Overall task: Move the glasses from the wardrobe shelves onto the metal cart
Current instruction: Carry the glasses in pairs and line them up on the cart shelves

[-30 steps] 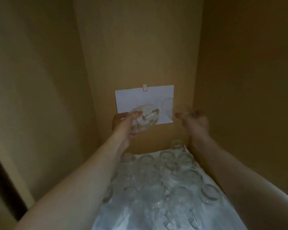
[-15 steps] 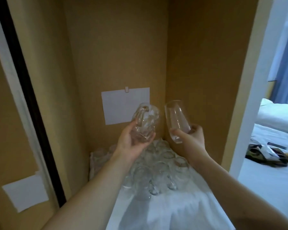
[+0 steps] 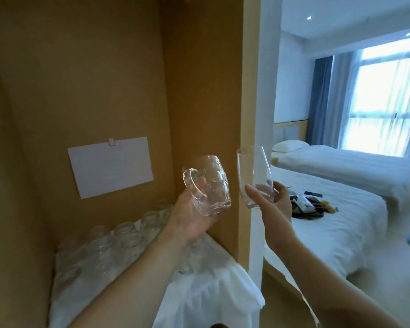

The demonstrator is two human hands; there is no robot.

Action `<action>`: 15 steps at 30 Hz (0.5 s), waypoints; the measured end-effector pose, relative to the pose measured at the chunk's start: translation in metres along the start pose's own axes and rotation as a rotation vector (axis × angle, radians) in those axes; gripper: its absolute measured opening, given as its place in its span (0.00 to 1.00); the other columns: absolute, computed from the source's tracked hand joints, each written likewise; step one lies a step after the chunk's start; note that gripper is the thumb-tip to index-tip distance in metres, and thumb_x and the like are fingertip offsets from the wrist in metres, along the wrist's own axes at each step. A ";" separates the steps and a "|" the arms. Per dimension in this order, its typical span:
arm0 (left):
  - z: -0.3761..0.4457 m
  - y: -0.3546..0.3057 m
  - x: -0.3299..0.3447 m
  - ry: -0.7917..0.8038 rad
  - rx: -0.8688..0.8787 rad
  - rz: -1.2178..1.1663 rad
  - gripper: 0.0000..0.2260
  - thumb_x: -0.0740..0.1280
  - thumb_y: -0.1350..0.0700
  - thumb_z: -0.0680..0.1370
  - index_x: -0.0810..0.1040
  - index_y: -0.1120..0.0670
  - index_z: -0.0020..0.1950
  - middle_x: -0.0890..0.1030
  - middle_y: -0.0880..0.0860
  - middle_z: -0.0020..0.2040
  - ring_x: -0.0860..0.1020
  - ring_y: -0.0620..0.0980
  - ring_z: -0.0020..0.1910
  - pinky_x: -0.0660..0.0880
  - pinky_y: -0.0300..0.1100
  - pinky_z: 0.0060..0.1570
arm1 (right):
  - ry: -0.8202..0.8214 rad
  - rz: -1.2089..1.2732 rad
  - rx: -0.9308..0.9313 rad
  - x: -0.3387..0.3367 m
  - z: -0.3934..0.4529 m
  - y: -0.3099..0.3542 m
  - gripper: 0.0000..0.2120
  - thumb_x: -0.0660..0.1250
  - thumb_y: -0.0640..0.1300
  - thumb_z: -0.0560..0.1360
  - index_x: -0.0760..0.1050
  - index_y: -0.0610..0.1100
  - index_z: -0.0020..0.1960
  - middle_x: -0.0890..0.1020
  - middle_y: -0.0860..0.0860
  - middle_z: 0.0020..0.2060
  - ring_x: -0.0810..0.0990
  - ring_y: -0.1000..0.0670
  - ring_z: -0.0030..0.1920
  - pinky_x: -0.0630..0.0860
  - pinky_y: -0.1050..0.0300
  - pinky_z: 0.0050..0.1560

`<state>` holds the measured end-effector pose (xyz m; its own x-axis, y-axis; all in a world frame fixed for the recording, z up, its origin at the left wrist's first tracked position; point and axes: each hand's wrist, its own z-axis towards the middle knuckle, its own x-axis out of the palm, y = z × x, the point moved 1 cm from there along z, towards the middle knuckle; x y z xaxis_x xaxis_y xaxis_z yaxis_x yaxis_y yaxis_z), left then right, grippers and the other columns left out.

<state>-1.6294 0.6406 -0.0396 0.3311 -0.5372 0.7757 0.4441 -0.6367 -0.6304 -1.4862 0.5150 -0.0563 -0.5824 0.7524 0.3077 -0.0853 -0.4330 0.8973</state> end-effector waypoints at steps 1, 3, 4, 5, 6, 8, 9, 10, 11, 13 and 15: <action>0.010 0.012 0.012 0.042 -0.014 -0.009 0.37 0.77 0.52 0.71 0.68 0.57 0.78 0.74 0.59 0.68 0.74 0.59 0.64 0.66 0.56 0.73 | -0.012 -0.006 -0.006 -0.014 0.006 0.004 0.27 0.82 0.47 0.66 0.72 0.57 0.58 0.81 0.51 0.55 0.85 0.58 0.48 0.80 0.62 0.48; 0.029 0.036 0.038 0.101 -0.041 -0.003 0.26 0.72 0.51 0.76 0.74 0.59 0.72 0.77 0.60 0.64 0.78 0.60 0.60 0.69 0.57 0.70 | -0.036 -0.042 -0.020 -0.045 0.020 0.013 0.31 0.82 0.48 0.65 0.70 0.54 0.63 0.80 0.51 0.56 0.84 0.59 0.47 0.77 0.66 0.44; 0.038 0.049 0.051 0.103 -0.062 0.006 0.23 0.70 0.51 0.76 0.77 0.59 0.68 0.79 0.60 0.62 0.79 0.60 0.59 0.70 0.58 0.68 | -0.048 -0.054 -0.019 -0.062 0.027 0.019 0.33 0.83 0.48 0.64 0.69 0.54 0.64 0.80 0.51 0.56 0.84 0.57 0.48 0.77 0.65 0.46; 0.047 0.061 0.063 0.090 -0.083 0.019 0.21 0.69 0.51 0.76 0.78 0.59 0.66 0.81 0.61 0.61 0.79 0.61 0.60 0.70 0.59 0.69 | -0.060 -0.075 -0.020 -0.081 0.034 0.023 0.34 0.83 0.48 0.64 0.69 0.54 0.64 0.80 0.51 0.56 0.83 0.56 0.49 0.77 0.63 0.48; 0.056 0.074 0.076 0.084 -0.095 0.033 0.22 0.69 0.51 0.75 0.78 0.59 0.67 0.81 0.62 0.63 0.78 0.63 0.63 0.68 0.61 0.71 | -0.076 -0.088 -0.025 -0.099 0.039 0.029 0.34 0.83 0.47 0.65 0.68 0.54 0.64 0.80 0.51 0.56 0.83 0.55 0.50 0.77 0.62 0.49; 0.073 0.100 0.101 0.105 -0.112 0.076 0.26 0.71 0.52 0.74 0.76 0.58 0.71 0.78 0.63 0.68 0.76 0.64 0.68 0.66 0.63 0.72 | -0.095 -0.108 -0.035 -0.138 0.052 0.038 0.34 0.82 0.44 0.66 0.67 0.53 0.65 0.79 0.51 0.56 0.82 0.55 0.51 0.78 0.64 0.46; 0.081 0.115 0.114 0.123 -0.113 0.108 0.26 0.72 0.52 0.75 0.76 0.58 0.71 0.78 0.63 0.68 0.77 0.64 0.66 0.68 0.63 0.71 | -0.104 -0.122 -0.042 -0.158 0.058 0.042 0.34 0.82 0.43 0.66 0.67 0.53 0.65 0.80 0.51 0.56 0.82 0.54 0.53 0.78 0.64 0.46; 0.089 0.130 0.126 0.144 -0.115 0.149 0.26 0.74 0.53 0.74 0.76 0.58 0.71 0.79 0.64 0.66 0.79 0.64 0.63 0.71 0.62 0.69 | -0.114 -0.133 -0.047 -0.178 0.062 0.046 0.34 0.82 0.43 0.66 0.67 0.52 0.65 0.80 0.50 0.57 0.82 0.53 0.54 0.78 0.64 0.46; 0.098 0.145 0.137 0.170 -0.115 0.197 0.28 0.77 0.52 0.72 0.76 0.58 0.70 0.80 0.64 0.64 0.81 0.63 0.60 0.75 0.60 0.65 | -0.124 -0.151 -0.050 -0.198 0.068 0.049 0.34 0.82 0.42 0.66 0.67 0.52 0.65 0.81 0.48 0.57 0.82 0.52 0.55 0.79 0.65 0.47; 0.111 0.176 0.160 0.213 -0.121 0.295 0.39 0.84 0.50 0.62 0.75 0.57 0.71 0.82 0.63 0.63 0.82 0.62 0.59 0.80 0.58 0.58 | -0.153 -0.172 -0.053 -0.238 0.078 0.053 0.34 0.82 0.41 0.66 0.68 0.52 0.65 0.81 0.47 0.56 0.83 0.49 0.55 0.81 0.63 0.46; 0.128 0.208 0.182 0.278 -0.144 0.366 0.44 0.86 0.49 0.57 0.75 0.56 0.70 0.82 0.62 0.63 0.82 0.63 0.60 0.82 0.56 0.53 | -0.192 -0.199 -0.047 -0.277 0.086 0.058 0.36 0.81 0.39 0.66 0.67 0.51 0.67 0.80 0.48 0.55 0.83 0.49 0.54 0.81 0.60 0.46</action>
<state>-1.3708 0.4812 -0.0263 0.2004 -0.8553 0.4778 0.2139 -0.4377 -0.8733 -1.2601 0.3239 -0.0627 -0.3870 0.9033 0.1851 -0.2226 -0.2863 0.9319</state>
